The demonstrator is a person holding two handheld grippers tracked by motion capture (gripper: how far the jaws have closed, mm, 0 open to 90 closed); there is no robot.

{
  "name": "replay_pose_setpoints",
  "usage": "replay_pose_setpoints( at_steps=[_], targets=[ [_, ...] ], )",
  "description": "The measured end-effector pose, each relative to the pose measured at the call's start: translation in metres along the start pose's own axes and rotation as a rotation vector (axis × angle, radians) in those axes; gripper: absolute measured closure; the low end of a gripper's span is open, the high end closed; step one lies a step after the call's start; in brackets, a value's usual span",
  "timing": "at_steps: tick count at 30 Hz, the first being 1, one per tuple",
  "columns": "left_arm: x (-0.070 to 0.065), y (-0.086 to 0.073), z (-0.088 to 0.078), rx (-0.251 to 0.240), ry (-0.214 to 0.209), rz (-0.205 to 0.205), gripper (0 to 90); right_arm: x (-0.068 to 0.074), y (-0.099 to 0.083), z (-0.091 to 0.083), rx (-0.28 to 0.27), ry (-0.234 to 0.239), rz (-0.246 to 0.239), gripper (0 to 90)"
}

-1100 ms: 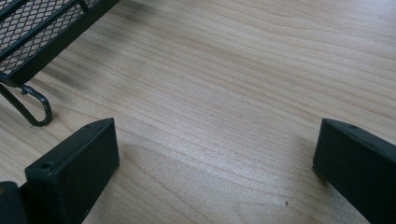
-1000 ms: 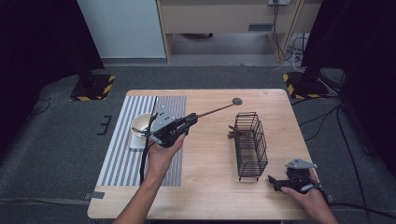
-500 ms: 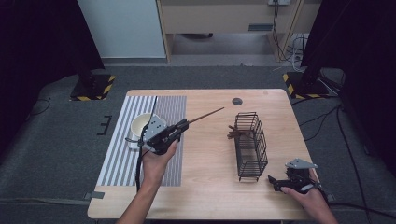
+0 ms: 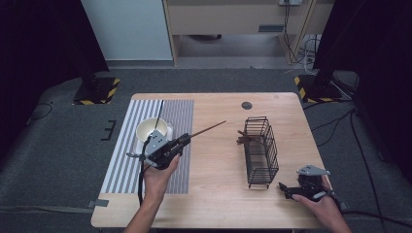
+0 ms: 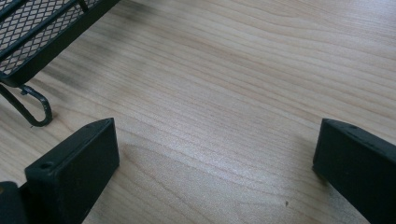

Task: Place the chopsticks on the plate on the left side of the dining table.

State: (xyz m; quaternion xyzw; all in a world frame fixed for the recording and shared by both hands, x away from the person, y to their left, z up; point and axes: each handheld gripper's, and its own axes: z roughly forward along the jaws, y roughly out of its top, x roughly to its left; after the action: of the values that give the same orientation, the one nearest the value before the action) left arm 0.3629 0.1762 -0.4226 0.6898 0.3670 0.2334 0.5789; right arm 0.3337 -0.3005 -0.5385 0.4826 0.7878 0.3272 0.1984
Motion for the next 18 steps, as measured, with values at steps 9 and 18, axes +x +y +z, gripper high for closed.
replay_pose_setpoints(
  at_steps=[9, 18],
  targets=[
    [0.009, -0.007, -0.013, -0.001, 0.026, -0.017, 83.1, 0.000, 0.000, 0.000, 0.000, 0.000, 0.000, 0.2],
    [0.020, -0.016, -0.028, 0.008, 0.058, -0.041, 83.1, 0.000, 0.000, 0.000, 0.000, 0.000, 0.000, 0.2]
  ],
)
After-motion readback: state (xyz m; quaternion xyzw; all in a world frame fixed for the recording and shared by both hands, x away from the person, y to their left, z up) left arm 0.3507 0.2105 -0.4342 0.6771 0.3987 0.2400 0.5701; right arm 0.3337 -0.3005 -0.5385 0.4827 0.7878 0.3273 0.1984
